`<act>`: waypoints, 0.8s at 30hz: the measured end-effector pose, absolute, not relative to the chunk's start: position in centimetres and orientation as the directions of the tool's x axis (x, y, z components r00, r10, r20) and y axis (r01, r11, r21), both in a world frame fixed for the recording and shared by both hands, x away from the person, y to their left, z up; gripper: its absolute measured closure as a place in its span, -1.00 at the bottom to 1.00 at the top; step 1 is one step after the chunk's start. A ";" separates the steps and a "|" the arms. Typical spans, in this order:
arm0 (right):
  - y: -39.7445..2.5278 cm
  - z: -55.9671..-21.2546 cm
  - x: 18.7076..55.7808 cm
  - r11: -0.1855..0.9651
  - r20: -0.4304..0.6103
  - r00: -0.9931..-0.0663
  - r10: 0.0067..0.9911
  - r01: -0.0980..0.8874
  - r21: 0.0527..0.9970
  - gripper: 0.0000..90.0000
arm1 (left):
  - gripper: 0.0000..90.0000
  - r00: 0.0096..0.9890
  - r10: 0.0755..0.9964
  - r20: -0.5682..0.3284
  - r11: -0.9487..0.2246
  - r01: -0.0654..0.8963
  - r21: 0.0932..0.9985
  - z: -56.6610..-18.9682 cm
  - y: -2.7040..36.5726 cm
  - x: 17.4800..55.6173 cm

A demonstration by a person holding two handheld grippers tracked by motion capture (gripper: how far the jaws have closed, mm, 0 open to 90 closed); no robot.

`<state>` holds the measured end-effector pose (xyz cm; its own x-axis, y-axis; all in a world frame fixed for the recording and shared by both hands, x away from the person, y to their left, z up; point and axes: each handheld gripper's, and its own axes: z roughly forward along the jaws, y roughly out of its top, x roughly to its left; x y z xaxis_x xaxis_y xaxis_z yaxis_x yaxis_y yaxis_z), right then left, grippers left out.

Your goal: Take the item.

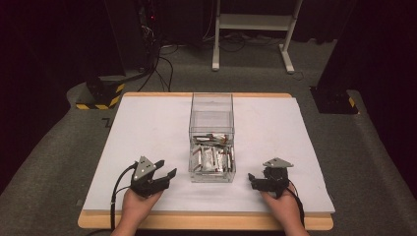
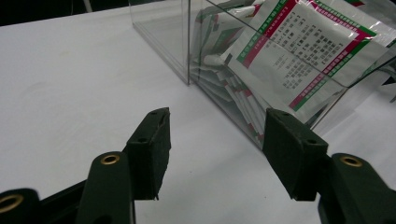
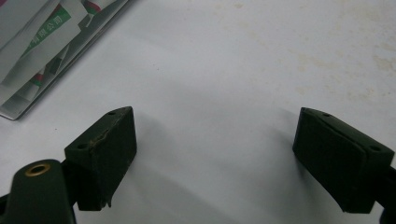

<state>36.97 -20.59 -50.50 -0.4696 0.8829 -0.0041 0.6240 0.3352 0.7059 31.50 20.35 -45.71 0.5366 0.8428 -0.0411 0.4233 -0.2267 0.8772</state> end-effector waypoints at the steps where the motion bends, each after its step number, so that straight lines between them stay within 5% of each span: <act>1: -20.6 -50.5 37.0 0.336 -0.005 -0.470 0.882 0.623 0.706 -0.71 | -0.07 0.537 0.843 -0.043 -0.220 0.416 0.882 -45.4 20.3 31.4; 24: -20.6 -50.5 37.0 0.335 -0.004 -0.470 0.883 0.624 0.706 -0.71 | -0.05 0.562 0.826 -0.053 -0.204 0.385 0.900 -43.9 18.2 31.3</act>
<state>36.97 -20.59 -50.50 -0.4697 0.8828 -0.0043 0.6239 0.3354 0.7058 31.28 18.23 -43.88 0.5617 0.8256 -0.0529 0.3849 -0.2042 0.9001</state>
